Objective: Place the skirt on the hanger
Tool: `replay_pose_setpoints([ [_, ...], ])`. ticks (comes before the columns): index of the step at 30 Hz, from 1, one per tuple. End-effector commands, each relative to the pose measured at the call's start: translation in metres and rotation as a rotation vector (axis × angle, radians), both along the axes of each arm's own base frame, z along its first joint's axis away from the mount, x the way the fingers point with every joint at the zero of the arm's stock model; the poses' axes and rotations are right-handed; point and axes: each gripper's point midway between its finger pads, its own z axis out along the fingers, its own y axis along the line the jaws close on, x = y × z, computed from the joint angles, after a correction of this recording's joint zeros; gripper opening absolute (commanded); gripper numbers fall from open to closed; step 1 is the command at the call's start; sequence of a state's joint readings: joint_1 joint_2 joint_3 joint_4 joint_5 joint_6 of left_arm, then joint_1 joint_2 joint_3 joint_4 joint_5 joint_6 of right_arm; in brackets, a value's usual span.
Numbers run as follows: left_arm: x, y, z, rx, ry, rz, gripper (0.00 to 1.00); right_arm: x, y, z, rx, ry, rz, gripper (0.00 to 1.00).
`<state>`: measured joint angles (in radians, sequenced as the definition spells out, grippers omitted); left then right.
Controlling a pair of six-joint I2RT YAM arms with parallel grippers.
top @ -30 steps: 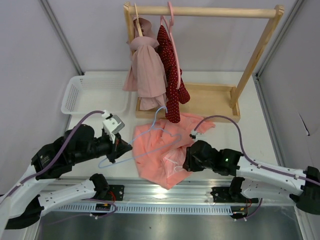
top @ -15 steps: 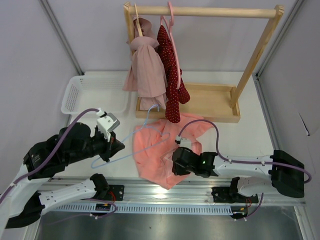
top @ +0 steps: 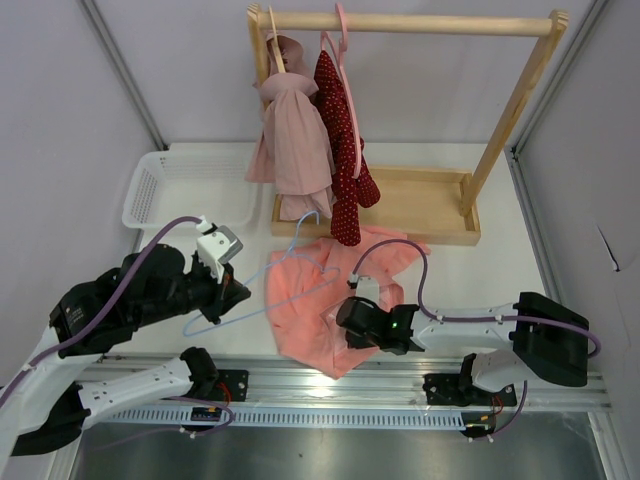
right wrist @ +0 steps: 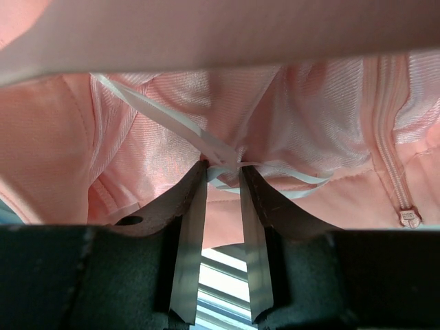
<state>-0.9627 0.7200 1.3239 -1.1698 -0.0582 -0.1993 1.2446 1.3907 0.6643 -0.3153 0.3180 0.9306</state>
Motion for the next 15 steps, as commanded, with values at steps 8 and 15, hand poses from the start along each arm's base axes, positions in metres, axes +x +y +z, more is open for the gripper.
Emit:
replay_pose_setpoints([
  [8, -0.001, -0.004, 0.011, -0.029, -0.022, -0.028, 0.0, 0.015, 0.021, 0.012, 0.072, -0.078, -0.006, 0.28],
  [15, -0.005, -0.007, 0.011, -0.02, -0.015, -0.064, 0.0, 0.013, 0.009, 0.014, 0.052, -0.074, -0.035, 0.14],
])
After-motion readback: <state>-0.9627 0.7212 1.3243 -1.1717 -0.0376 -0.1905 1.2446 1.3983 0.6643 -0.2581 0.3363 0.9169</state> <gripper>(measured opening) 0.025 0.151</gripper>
